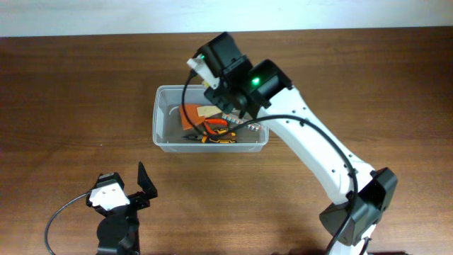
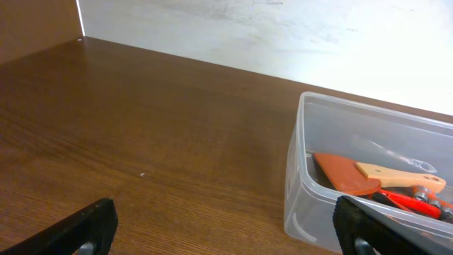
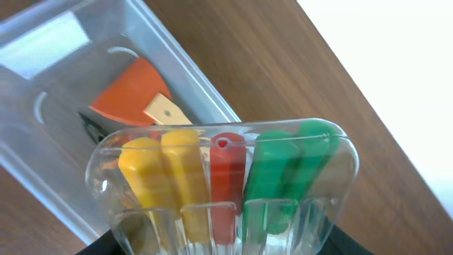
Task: Pack container
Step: 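Carry the bit pack left into the container and lower it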
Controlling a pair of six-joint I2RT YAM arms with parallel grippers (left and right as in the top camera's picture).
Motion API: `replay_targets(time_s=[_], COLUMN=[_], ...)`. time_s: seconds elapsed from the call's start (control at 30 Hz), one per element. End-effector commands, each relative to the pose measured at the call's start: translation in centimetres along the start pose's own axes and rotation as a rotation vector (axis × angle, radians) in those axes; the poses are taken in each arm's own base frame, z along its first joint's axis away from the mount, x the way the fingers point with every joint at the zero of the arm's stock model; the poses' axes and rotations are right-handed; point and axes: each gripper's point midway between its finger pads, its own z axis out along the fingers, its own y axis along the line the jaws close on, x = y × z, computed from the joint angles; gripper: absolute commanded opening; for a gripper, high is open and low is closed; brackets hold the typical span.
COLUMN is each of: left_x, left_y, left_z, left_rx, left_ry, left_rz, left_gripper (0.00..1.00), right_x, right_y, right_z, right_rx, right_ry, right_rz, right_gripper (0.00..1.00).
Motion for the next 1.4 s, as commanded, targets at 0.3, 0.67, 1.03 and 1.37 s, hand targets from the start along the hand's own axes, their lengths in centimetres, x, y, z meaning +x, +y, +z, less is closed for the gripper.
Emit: replay_targets(time_s=[0.3,0.67,1.03,1.37], left_x=[0.0,0.0,0.0,0.0], left_y=[0.0,0.0,0.0,0.0], left_z=[0.0,0.0,0.0,0.0], left_rx=[0.000,0.000,0.000,0.000], left_ry=[-0.002,-0.002,-0.002,-0.002], left_rz=[0.009,0.009,0.009,0.009], left_gripper=[0.99,0.99,0.99,0.99], right_x=[0.3,2.5,3.0,2.6], right_y=[4.7,9.8,10.5,11.0], right_z=[5.7,10.7,10.7,9.9], right_rx=[-0.165,-0.386,-0.418,-0.461], right_ry=[0.053,0.123,0.139,0.127], right_rz=[-0.106,-0.135,-0.134,-0.127], right_gripper=[0.47,0.43,0.43,0.97])
